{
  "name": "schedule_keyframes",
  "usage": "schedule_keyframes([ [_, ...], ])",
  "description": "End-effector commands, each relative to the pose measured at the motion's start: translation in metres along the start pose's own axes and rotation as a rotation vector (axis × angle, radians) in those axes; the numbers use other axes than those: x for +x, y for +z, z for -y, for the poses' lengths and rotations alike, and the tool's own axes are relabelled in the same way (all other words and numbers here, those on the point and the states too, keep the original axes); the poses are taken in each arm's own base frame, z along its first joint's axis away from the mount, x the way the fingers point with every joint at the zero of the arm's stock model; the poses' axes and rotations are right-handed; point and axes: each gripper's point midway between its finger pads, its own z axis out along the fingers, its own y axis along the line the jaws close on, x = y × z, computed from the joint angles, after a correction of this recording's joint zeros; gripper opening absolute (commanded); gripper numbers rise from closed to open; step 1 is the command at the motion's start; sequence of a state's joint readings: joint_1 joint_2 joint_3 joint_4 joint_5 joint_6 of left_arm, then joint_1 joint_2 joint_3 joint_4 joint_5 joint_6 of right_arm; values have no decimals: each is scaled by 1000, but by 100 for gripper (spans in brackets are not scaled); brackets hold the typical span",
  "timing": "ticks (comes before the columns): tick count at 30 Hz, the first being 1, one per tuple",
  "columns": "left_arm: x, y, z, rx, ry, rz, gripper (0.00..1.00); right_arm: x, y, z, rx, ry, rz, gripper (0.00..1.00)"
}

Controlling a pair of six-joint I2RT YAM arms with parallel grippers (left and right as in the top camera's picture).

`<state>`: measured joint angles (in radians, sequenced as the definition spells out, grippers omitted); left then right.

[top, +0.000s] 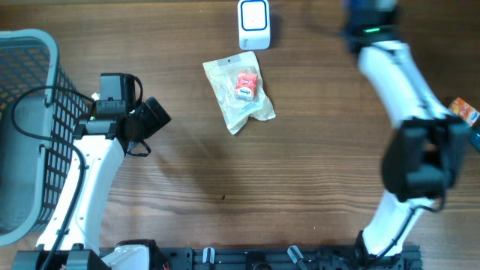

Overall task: Scan the item barcode
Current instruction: 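Carry the wrench package to the right table edge and release, then move the right gripper to the clear bag and grasp the red pack inside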

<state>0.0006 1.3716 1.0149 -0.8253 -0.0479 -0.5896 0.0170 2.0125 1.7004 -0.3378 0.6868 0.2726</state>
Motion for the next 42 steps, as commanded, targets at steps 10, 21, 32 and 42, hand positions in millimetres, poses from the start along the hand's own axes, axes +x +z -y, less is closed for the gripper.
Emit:
schedule_keyframes([
  [10, -3, -1, -1, -6, -6, 12, 100, 115, 135, 258, 384, 361, -361, 5],
  [21, -3, -1, -1, -6, -6, 12, 100, 30, 77, 290, 300, 451, -225, 100],
  [32, -3, -1, -1, -6, -6, 12, 100, 46, -168, -86, -1064, 109, -571, 100],
  [42, -3, -1, -1, -6, -6, 12, 100, 246, -220, -233, -887, -189, -783, 59],
])
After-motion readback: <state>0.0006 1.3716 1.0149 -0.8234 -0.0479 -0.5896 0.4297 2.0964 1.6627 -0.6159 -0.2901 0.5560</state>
